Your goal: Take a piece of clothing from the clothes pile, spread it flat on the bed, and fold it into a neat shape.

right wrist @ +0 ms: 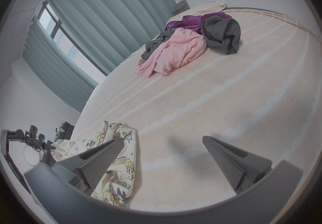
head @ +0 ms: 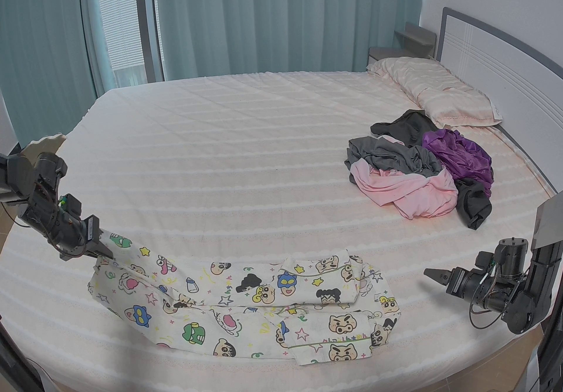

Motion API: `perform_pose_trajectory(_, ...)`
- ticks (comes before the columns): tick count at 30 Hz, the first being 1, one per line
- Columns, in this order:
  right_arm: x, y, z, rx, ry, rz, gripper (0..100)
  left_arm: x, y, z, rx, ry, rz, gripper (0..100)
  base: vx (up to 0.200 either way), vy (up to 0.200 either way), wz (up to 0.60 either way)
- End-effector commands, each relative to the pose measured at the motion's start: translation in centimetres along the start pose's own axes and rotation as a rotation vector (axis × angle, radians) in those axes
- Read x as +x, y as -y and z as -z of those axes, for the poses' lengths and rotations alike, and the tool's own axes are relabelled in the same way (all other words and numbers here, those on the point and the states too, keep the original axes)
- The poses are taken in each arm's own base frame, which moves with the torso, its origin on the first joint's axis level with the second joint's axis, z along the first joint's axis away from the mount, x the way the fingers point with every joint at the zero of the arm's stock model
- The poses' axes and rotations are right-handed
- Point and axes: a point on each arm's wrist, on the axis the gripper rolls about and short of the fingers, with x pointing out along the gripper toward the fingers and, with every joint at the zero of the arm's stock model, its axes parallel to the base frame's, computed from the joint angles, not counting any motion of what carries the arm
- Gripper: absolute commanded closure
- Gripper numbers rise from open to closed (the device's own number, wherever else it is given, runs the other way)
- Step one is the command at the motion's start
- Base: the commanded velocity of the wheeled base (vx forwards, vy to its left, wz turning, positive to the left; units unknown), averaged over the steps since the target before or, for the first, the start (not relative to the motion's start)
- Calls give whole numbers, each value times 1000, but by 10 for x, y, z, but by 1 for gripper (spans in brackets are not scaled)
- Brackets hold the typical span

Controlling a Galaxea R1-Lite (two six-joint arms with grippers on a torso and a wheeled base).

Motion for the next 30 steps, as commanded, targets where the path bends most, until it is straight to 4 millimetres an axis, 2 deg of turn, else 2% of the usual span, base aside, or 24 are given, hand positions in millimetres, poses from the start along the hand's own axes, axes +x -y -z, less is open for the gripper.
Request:
perform_pose_trajectory(1, 0, 0, 0, 0, 0, 0, 0, -11, 73, 23, 66, 18, 10, 100, 0, 0, 0)
perform_pose_trajectory(5, 0, -1, 0, -1, 0, -2, 0, -3, 129, 44, 102, -3, 25, 100, 0, 0, 0)
perform_pose_trajectory(9, 0, -1, 0, -1, 0, -2, 0, -1, 167, 58, 118, -12, 67, 100, 0, 0, 0)
perform_pose_trajectory(12, 0, -1, 1, -2, -3, -4, 0, 8, 206, 72, 139, -29, 103, 100, 0, 0, 0)
perform_pose_trajectory(17, 0, -2, 1, -4, -4, -6, 0, 21, 251, 79, 105, -48, 165, 100, 0, 0, 0)
perform_pose_trajectory(20, 0, -2, 2, -4, -6, -6, 0, 29, 276, 83, 106, -59, 199, 100, 0, 0, 0)
perform_pose_trajectory(23, 0, -2, 2, -5, -7, -7, 0, 33, 286, 86, 114, -63, 215, 100, 0, 0, 0)
perform_pose_trajectory(25, 0, -2, 2, -5, -7, -7, 0, 35, 303, 92, 118, -72, 246, 100, 0, 0, 0)
perform_pose_trajectory(30, 0, -2, 1, -6, -6, -8, 0, 34, 325, 92, 98, -61, 305, 100, 0, 0, 0)
